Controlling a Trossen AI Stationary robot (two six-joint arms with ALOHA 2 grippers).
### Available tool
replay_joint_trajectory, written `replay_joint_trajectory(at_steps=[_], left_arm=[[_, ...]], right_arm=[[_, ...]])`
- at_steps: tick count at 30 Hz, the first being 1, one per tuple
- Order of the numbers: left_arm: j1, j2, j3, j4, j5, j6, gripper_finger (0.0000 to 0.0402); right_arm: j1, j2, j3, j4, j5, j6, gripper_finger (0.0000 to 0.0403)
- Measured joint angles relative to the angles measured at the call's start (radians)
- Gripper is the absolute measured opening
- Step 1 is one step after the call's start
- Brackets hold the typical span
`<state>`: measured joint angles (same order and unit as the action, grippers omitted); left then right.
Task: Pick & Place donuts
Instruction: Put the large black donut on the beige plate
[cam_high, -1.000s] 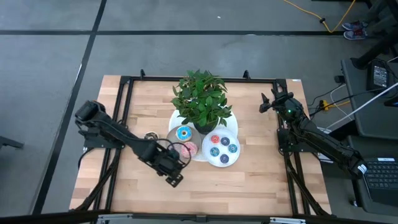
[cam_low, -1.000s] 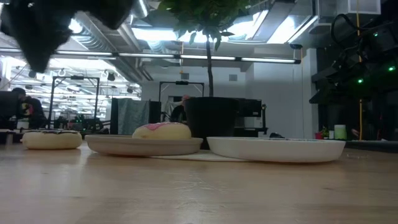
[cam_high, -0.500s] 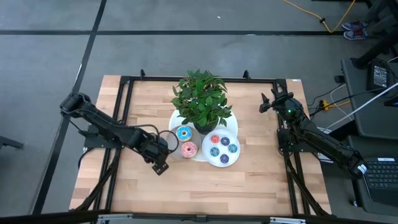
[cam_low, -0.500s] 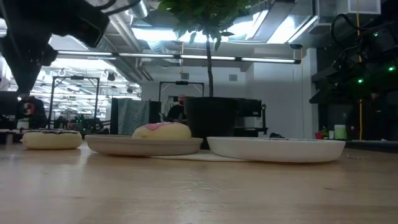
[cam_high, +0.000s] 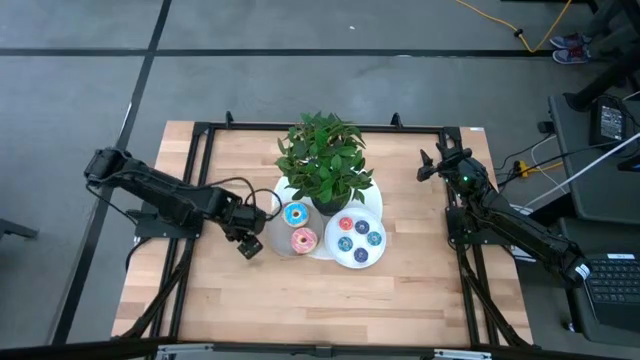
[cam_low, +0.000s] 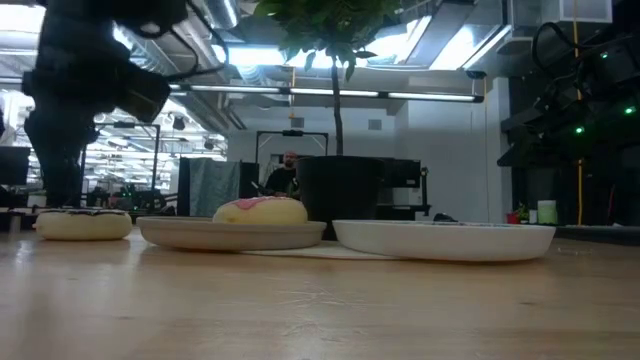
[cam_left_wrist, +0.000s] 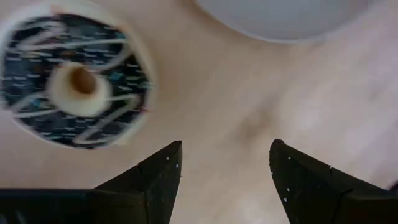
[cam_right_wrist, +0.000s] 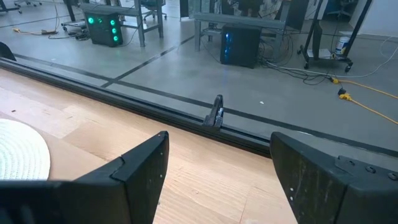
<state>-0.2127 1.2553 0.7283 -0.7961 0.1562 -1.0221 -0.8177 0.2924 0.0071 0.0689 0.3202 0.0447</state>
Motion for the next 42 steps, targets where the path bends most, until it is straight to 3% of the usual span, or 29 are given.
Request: replay_joint_trajectory(at_steps=[10,22,32,42], left_arm=[[0.178,-0.074,-0.055,-0.058,-0.004,0.096,0.0231],[0.395,-0.072,-0.070,-0.089,-0.034,0.195,0.0231],[0.462,-0.072,-0.079,-0.155,-0.065,0.290,0.0231],[0.442,-0.072,-0.134,-0.137,-0.085,0.261,0.0231]], right_arm=[[0.000,0.000,0.000,0.000,0.000,0.000,0.0278],[0.000,0.000,0.000,0.000,0.000,0.000,0.0278],[0.000,0.000,0.000,0.000,0.000,0.000,0.0278],[0.000,0.000,0.000,0.000,0.000,0.000,0.0278]])
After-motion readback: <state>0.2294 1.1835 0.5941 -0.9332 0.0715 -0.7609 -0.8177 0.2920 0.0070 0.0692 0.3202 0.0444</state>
